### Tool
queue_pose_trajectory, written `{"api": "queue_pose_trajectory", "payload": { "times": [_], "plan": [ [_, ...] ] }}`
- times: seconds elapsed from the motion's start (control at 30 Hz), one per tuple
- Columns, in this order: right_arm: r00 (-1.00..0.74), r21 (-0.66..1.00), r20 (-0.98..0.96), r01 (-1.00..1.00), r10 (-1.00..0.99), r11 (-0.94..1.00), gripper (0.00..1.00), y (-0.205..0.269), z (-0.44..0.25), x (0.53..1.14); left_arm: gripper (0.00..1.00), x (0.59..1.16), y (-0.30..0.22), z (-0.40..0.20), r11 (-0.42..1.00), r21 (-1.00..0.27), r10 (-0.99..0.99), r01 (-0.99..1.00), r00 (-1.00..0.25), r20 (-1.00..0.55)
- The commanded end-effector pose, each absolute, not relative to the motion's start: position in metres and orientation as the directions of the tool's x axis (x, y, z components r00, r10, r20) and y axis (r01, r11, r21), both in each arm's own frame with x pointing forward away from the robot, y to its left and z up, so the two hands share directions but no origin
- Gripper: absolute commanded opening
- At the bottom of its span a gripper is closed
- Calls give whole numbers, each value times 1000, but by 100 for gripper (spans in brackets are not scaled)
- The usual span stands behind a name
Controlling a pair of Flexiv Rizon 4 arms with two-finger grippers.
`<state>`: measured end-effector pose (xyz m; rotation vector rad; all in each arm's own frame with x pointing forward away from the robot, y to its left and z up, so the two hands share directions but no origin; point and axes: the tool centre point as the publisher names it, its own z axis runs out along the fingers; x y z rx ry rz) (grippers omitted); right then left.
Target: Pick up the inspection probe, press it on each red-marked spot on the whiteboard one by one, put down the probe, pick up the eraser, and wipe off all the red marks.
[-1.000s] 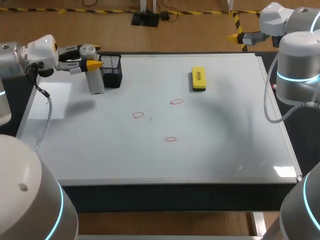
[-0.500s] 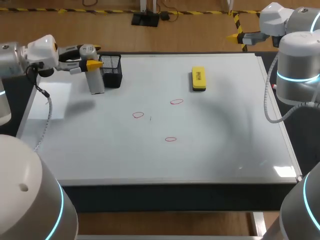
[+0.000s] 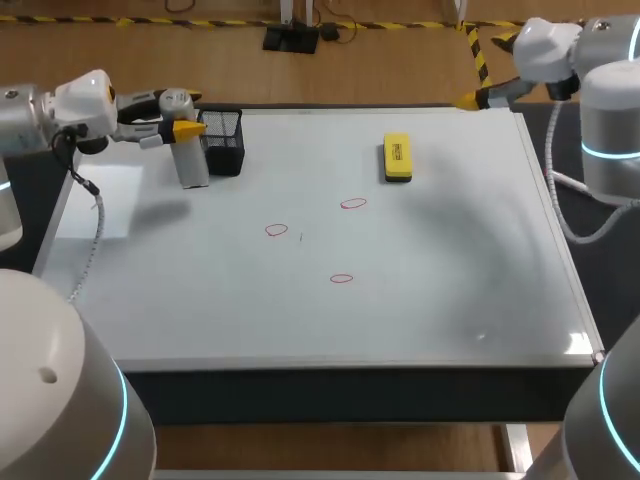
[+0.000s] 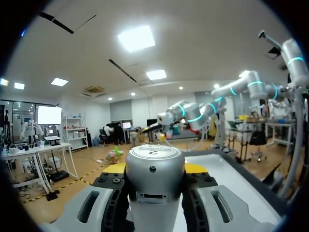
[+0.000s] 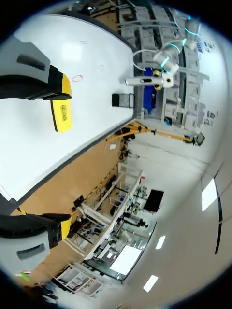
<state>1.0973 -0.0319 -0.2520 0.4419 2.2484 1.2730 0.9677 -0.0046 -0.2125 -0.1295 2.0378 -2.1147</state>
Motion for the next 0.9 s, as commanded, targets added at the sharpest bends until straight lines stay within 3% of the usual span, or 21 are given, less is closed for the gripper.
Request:
{"api": "queue_pose_trajectory", "payload": {
  "times": [0.03, 0.43, 0.9],
  "plan": [
    [-893, 756, -316, -32, 322, 654, 100, -28, -257, 1093, 0, 968, -4, -212, -29, -996, -205, 85, -976, -77],
    [-878, 419, -445, -377, -174, 826, 100, 13, -286, 1065, 0, 968, -4, -212, -29, -996, -205, 85, -976, -77],
    [-715, 223, -429, -676, -552, 702, 100, 43, -310, 1049, 0, 968, -4, -212, -29, -996, -205, 85, -976, -77]
  ]
}}
